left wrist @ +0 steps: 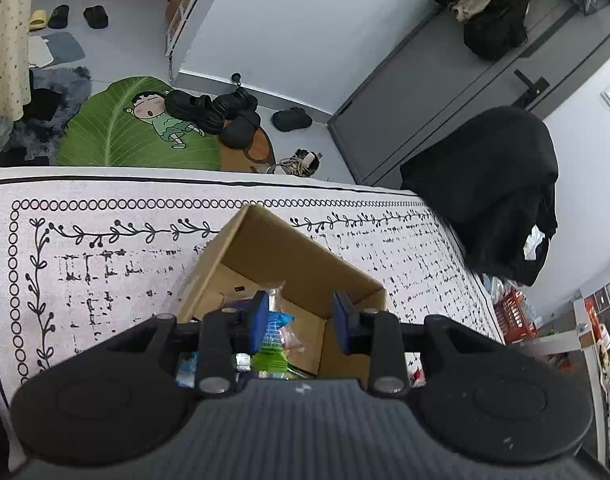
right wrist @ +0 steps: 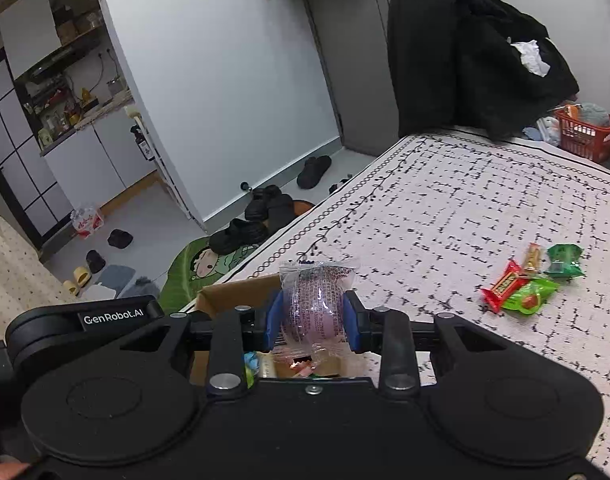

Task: Organize snacks
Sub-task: 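Open both tools to drop the candies into the cardboard box, then move both open tools back toward the last snacks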

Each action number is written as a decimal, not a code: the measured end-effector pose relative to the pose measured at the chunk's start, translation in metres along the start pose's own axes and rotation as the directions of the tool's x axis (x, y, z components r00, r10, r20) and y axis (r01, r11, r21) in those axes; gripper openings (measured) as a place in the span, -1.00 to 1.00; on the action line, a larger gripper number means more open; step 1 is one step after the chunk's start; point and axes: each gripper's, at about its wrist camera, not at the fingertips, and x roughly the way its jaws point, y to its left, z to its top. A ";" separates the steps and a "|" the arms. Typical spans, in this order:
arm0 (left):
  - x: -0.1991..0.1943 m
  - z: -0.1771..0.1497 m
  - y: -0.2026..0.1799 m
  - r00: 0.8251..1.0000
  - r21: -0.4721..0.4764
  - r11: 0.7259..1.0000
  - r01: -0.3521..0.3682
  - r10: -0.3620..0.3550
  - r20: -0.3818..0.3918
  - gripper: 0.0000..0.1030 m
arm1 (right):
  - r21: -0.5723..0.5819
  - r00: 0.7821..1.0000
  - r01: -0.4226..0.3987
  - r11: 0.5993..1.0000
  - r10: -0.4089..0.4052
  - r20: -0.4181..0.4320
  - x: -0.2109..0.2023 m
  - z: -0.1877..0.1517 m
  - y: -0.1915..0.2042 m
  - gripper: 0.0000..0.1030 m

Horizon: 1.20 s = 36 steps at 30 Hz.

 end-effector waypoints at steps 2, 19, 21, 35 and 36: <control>-0.001 0.002 0.004 1.000 -0.015 1.000 -0.002 0.002 0.002 -0.35 | -0.002 1.000 -0.005 1.000 0.005 -0.003 0.003 0.001 0.004 -0.38; 0.001 0.004 0.002 1.000 -0.007 1.000 -0.021 0.021 -0.007 0.59 | 0.039 0.998 0.063 0.997 -0.062 -0.028 -0.005 0.004 -0.039 -0.02; 0.003 0.001 -0.003 1.000 0.016 1.000 -0.020 0.020 -0.012 0.66 | 0.045 0.996 0.081 0.996 -0.080 -0.029 -0.008 0.003 -0.050 0.02; 0.002 -0.028 -0.061 1.000 0.224 0.974 0.022 -0.018 -0.019 0.84 | 0.091 0.989 0.145 0.985 -0.144 -0.020 -0.032 -0.003 -0.124 0.43; 0.003 -0.031 -0.066 0.999 0.236 0.971 0.029 -0.023 -0.027 0.84 | 0.095 0.988 0.153 0.984 -0.152 -0.018 -0.033 -0.003 -0.128 0.45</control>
